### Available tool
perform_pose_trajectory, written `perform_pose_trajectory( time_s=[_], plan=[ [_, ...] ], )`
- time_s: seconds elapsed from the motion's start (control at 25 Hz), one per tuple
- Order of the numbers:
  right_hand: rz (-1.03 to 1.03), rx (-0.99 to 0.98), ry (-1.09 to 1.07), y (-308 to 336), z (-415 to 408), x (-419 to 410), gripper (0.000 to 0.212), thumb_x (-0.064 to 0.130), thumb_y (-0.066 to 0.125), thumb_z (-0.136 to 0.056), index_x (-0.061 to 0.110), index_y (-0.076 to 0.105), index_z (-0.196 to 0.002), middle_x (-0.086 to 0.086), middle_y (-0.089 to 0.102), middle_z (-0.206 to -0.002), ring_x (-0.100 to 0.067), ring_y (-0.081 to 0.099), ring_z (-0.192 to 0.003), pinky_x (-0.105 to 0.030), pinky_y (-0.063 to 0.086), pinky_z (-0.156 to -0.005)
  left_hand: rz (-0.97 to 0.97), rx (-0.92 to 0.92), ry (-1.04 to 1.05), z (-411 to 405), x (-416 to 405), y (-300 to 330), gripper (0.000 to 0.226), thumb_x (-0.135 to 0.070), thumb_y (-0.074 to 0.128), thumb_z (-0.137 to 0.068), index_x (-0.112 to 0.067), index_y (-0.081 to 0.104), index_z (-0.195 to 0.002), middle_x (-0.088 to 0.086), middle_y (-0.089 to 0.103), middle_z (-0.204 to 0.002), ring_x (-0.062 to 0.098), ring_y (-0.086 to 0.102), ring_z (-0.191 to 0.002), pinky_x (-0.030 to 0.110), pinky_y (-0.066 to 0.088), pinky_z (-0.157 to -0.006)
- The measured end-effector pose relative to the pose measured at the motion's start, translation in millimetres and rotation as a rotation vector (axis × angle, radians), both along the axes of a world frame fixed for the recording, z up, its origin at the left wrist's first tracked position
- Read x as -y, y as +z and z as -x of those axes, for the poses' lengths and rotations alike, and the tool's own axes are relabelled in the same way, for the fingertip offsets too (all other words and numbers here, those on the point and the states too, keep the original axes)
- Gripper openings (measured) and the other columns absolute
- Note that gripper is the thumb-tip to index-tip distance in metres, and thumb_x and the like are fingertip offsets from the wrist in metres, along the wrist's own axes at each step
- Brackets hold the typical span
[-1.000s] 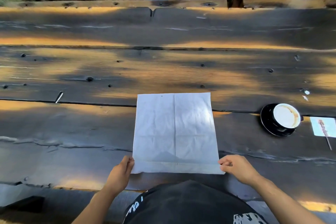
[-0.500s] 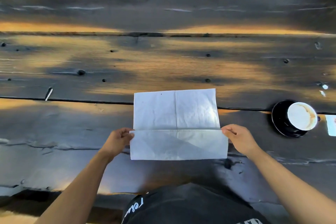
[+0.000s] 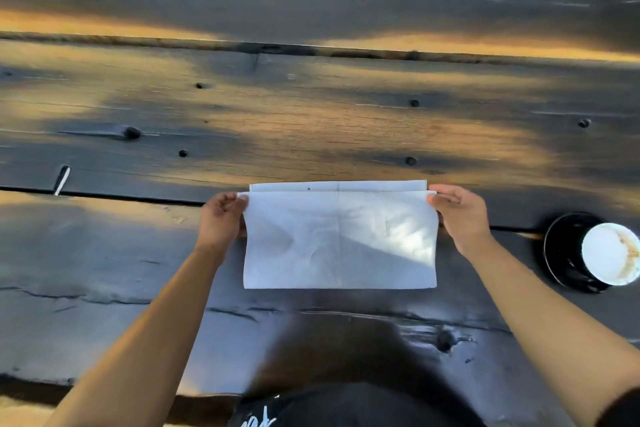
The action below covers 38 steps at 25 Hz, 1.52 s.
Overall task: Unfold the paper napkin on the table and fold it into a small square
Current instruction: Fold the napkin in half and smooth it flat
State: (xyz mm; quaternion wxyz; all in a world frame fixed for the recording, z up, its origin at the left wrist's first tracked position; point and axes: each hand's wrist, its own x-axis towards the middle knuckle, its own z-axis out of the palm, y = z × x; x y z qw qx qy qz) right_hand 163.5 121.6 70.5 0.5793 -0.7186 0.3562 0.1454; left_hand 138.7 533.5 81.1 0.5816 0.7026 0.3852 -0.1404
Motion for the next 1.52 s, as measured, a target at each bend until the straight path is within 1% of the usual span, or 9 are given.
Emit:
perform_pose_trajectory(
  time_s=[0.12,0.32,0.56,0.72,0.84,1.0,1.2,1.4,1.52],
  plan=[
    [0.183,0.030,0.083,-14.9,-14.7,-6.6,0.013,0.009,0.067,-0.090,0.020,0.074,-0.093,-0.009,0.073,-0.094,-0.018,0.062,-0.084,-0.032,0.050,-0.079,-0.108,-0.001,-0.007,-13.4,2.3,-11.0,0.012,-0.021,0.062,-0.098,-0.013,0.063,-0.088,-0.007,0.064,-0.060,0.013,0.056,-0.052,0.023,0.048,-0.045],
    [0.376,0.065,0.164,-24.7,-23.0,-14.2,0.015,0.018,0.066,-0.092,0.017,0.075,-0.104,0.003,0.072,-0.094,-0.013,0.064,-0.090,-0.029,0.051,-0.086,-0.258,-0.027,-0.052,-27.8,-0.2,-28.5,0.018,-0.027,0.066,-0.094,-0.009,0.066,-0.095,0.001,0.068,-0.077,0.013,0.055,-0.062,0.029,0.046,-0.066],
    [0.448,0.027,0.129,-27.0,-28.7,-18.3,0.019,0.023,0.066,-0.092,0.015,0.071,-0.109,0.002,0.069,-0.094,-0.013,0.063,-0.089,-0.009,0.040,-0.069,-0.451,-0.055,-0.162,-34.7,-0.9,-36.2,0.022,-0.035,0.066,-0.092,-0.014,0.066,-0.088,-0.003,0.067,-0.076,0.021,0.063,-0.077,0.029,0.045,-0.063],
    [0.777,0.018,0.329,-21.7,-26.1,-21.6,0.025,0.029,0.060,-0.094,0.013,0.064,-0.112,-0.008,0.067,-0.105,-0.028,0.061,-0.102,-0.035,0.051,-0.085,-0.673,-0.091,-0.321,-31.1,1.9,-34.4,0.029,-0.041,0.057,-0.096,-0.012,0.062,-0.094,0.006,0.069,-0.086,0.031,0.062,-0.087,0.038,0.051,-0.074],
    [0.989,0.228,0.472,-21.0,-14.8,-51.1,0.031,0.024,0.057,-0.091,0.009,0.060,-0.118,-0.017,0.056,-0.118,-0.036,0.052,-0.111,-0.048,0.046,-0.097,-0.958,0.170,-0.496,-7.2,7.6,-41.2,0.029,-0.029,0.048,-0.098,-0.003,0.060,-0.104,0.019,0.062,-0.107,0.040,0.057,-0.103,0.049,0.048,-0.088],
    [0.847,0.485,0.840,-35.8,14.4,-161.4,0.040,0.023,0.050,-0.096,0.005,0.059,-0.130,-0.020,0.052,-0.142,-0.043,0.042,-0.138,-0.054,0.031,-0.117,-1.008,0.371,-0.872,34.9,8.5,-67.5,0.046,-0.019,0.040,-0.102,0.002,0.044,-0.143,0.022,0.037,-0.157,0.038,0.027,-0.150,0.054,0.023,-0.122],
    [0.772,0.446,1.177,-61.1,26.7,-262.4,0.053,0.025,0.044,-0.103,0.012,0.037,-0.153,-0.009,0.028,-0.164,-0.034,0.015,-0.154,-0.053,0.016,-0.124,-0.963,0.301,-0.998,32.9,7.5,-85.6,0.059,-0.031,0.024,-0.107,0.001,0.021,-0.156,0.016,0.015,-0.166,0.027,0.008,-0.156,0.046,0.013,-0.127],
    [0.887,0.426,1.303,-65.9,22.9,-225.0,0.059,0.044,0.030,-0.105,0.024,0.020,-0.159,-0.004,0.013,-0.169,-0.028,0.007,-0.156,-0.052,0.008,-0.125,-1.044,0.247,-0.998,32.4,11.8,-86.0,0.065,-0.035,0.024,-0.103,0.000,0.016,-0.157,0.015,0.011,-0.167,0.026,0.005,-0.156,0.048,0.012,-0.126],
    [0.986,0.356,1.224,-67.1,22.9,-173.8,0.062,0.049,0.028,-0.104,0.026,0.016,-0.160,-0.006,0.011,-0.169,-0.029,0.008,-0.156,-0.053,0.010,-0.125,-1.034,0.238,-1.004,32.3,13.2,-83.2,0.066,-0.035,0.024,-0.102,-0.001,0.011,-0.158,0.014,0.008,-0.168,0.026,0.002,-0.157,0.049,0.011,-0.126]
  ],
)
